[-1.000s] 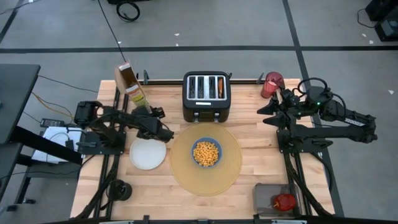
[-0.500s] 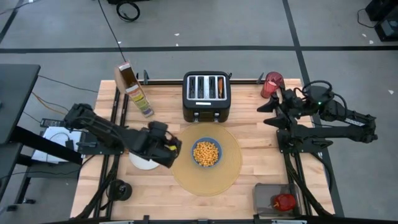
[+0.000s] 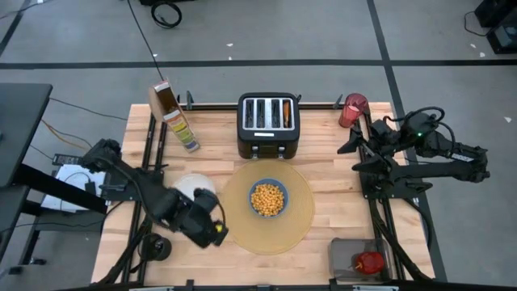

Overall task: Arrange a breakfast setting
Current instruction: Put the plate on the placemat to the bottom left of the bowl

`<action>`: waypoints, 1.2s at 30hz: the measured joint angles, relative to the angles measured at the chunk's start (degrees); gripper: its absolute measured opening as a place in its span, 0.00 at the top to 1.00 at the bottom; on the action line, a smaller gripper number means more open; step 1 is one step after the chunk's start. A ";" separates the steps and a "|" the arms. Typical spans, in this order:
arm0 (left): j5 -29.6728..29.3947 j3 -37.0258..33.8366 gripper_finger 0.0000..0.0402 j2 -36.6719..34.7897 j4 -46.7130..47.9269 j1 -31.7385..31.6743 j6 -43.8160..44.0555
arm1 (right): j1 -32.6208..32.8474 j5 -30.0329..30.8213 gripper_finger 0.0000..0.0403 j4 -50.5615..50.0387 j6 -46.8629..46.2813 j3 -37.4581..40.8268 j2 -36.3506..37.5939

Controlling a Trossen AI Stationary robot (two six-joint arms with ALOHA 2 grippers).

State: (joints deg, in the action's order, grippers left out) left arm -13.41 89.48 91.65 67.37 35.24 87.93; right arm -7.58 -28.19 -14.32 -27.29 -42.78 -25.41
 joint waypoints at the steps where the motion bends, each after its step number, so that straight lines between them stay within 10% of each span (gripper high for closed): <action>1: 0.16 -0.85 0.22 0.48 -0.13 0.59 -2.06 | 1.21 0.15 0.14 -0.30 0.04 0.00 0.00; 19: 3.64 -26.17 0.26 2.48 -14.40 4.48 -25.46 | 27.36 33.12 0.14 -0.41 0.33 -7.01 -17.79; 36: 7.66 -43.13 0.49 -1.28 -23.65 0.17 -27.48 | 30.26 39.61 0.14 8.69 -2.62 -7.96 -25.76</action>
State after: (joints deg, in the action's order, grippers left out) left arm -5.76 46.35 90.37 43.72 35.42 60.44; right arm 22.68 11.42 -5.63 -29.91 -50.74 -51.17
